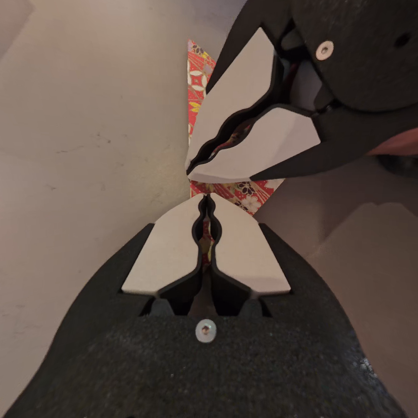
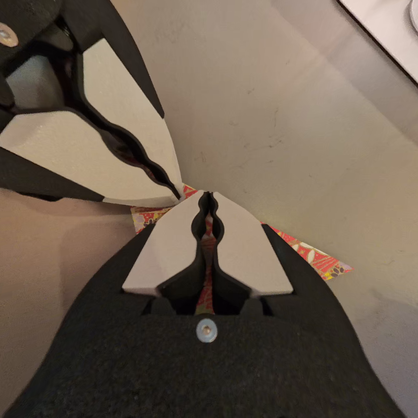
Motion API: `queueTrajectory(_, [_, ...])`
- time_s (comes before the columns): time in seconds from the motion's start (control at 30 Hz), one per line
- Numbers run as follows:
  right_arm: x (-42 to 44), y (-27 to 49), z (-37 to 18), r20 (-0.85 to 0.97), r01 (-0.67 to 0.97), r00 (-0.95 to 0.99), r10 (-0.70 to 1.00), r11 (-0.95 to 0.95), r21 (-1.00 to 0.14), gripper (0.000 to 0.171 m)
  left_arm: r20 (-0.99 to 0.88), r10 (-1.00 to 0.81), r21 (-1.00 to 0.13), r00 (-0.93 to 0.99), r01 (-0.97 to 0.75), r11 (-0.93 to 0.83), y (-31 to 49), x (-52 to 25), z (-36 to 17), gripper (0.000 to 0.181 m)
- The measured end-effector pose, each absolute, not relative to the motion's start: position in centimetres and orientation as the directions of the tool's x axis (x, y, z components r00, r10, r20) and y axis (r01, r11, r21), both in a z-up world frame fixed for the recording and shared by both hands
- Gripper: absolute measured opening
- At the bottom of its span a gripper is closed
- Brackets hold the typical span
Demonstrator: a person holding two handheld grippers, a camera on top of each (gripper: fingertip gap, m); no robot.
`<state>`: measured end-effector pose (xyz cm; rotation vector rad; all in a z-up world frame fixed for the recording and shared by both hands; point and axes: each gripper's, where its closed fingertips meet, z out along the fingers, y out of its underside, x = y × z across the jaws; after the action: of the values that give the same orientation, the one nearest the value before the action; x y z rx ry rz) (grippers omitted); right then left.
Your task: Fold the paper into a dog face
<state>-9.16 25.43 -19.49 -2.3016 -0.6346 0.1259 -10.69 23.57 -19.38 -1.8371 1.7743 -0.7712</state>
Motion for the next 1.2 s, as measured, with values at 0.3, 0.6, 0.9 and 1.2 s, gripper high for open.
queueTrajectory(0.3, [-7.5, 25.5, -19.5, 0.16, 0.424, 0.885, 0.436, -0.617, -0.663, 0.0, 0.076, -0.997, -0.678, 0.022, -0.732, -0.068, 23.6, -10.7, -19.4, 0.0])
queueTrajectory(0.6, [-4.1, 25.6, -19.6, 0.182, 0.405, 0.904, 0.387, -0.636, -0.657, 0.001, 0.082, -0.996, -0.677, 0.031, -0.732, -0.079, 23.6, -10.7, -19.4, 0.0])
queueTrajectory(0.9, [-0.8, 25.6, -19.6, 0.188, 0.361, 0.928, 0.32, -0.662, -0.657, 0.0, 0.084, -0.996, -0.677, 0.031, -0.732, -0.08, 23.6, -10.7, -19.4, 0.0])
queueTrajectory(1.2, [1.4, 25.8, -19.6, 0.118, 0.269, 0.959, 0.258, -0.69, -0.672, 0.001, 0.097, -0.995, -0.674, 0.027, -0.734, -0.086, 23.5, -10.7, -19.4, 0.0])
